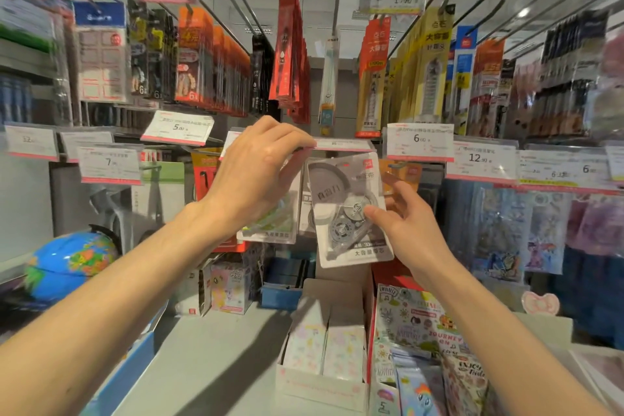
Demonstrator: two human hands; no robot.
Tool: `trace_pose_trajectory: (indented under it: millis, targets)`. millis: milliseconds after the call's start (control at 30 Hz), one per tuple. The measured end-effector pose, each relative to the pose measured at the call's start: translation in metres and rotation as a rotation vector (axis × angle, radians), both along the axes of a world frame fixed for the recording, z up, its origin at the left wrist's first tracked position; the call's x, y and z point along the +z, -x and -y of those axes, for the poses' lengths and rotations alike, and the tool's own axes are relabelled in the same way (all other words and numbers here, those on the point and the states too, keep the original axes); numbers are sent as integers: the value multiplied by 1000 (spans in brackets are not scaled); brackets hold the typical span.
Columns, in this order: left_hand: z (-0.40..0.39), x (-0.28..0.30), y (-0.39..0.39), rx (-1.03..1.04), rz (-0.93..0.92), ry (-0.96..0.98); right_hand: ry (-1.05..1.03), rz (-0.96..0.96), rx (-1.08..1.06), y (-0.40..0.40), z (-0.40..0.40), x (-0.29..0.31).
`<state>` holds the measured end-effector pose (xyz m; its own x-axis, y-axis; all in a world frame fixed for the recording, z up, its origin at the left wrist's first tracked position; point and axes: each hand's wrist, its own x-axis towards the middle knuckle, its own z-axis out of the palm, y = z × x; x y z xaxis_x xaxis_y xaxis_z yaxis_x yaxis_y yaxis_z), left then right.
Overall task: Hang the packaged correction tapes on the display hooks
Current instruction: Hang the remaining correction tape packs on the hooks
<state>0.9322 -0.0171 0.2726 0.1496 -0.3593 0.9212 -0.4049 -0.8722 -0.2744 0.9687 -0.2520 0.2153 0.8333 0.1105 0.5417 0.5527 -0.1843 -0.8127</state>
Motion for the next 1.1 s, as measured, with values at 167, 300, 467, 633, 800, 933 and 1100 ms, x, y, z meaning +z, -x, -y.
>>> trace_pose_trajectory:
  millis: [167,300,467,633,800,933,1100]
  targets:
    - [2,0,2,-11,-9,13,-15,-55,-20,-12,-11,4]
    - [1,-4,3,-14,-30,13,-41,-44,-19,-15,-19,6]
    - [2,-7,5,-27,-55,29,-62,-44,-10,-15,-26,5]
    - [-2,-23,9,-39,-101,91,-77,-57,-14,-20,-31,0]
    - [-6,-56,16,-78,-107,256,-78,-51,-23,-25,-33,-7]
    - [3,-93,0,-85,-419,416,-100,-42,-31,-32,-38,-13]
    - [24,-103,-32,-170,-636,589,-100,-26,-25,-36,-42,-21]
